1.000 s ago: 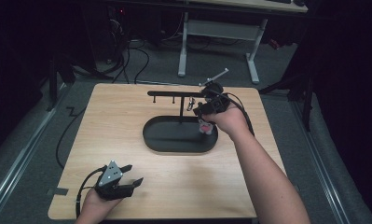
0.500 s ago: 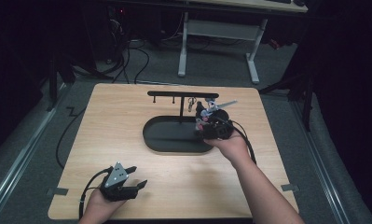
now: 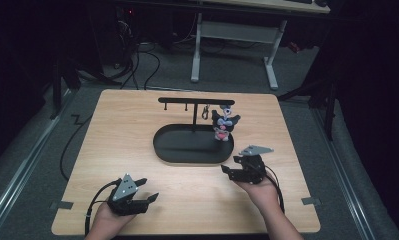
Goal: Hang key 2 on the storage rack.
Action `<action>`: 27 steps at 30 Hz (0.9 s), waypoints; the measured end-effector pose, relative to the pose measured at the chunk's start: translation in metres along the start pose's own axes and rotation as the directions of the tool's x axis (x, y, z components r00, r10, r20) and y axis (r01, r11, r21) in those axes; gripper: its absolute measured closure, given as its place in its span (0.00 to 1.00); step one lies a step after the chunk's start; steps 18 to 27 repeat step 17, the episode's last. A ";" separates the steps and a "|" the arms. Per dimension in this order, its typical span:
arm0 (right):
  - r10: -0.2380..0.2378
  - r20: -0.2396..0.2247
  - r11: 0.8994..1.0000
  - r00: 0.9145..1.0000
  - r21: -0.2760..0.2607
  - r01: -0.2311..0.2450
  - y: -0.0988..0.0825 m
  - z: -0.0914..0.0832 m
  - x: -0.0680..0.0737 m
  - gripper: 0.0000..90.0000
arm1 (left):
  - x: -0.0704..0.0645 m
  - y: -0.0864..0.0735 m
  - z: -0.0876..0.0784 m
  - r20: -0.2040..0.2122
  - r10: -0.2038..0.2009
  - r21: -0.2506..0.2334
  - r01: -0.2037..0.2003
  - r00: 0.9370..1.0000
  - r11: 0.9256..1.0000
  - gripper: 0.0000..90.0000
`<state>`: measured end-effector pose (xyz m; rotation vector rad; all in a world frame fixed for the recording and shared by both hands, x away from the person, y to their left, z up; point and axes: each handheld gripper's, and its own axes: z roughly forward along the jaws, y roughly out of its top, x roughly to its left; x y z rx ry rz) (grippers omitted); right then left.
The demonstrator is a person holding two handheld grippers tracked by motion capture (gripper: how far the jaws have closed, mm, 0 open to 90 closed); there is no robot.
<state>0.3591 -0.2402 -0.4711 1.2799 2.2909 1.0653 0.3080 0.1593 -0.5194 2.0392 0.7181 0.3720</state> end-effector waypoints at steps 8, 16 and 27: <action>0.051 0.032 0.998 0.998 -0.050 -0.049 -0.068 -0.017 -0.010 0.36 | -0.003 0.001 0.003 0.011 0.005 0.002 -0.005 1.000 1.000 0.38; 0.073 0.111 0.989 0.991 -0.138 -0.058 -0.108 -0.048 -0.008 0.28 | -0.008 0.004 0.005 0.024 -0.008 -0.005 0.008 1.000 1.000 0.37; 0.071 0.116 0.989 0.991 -0.137 -0.055 -0.108 -0.047 -0.009 0.27 | -0.009 0.004 0.006 0.022 -0.010 -0.005 0.010 1.000 1.000 0.37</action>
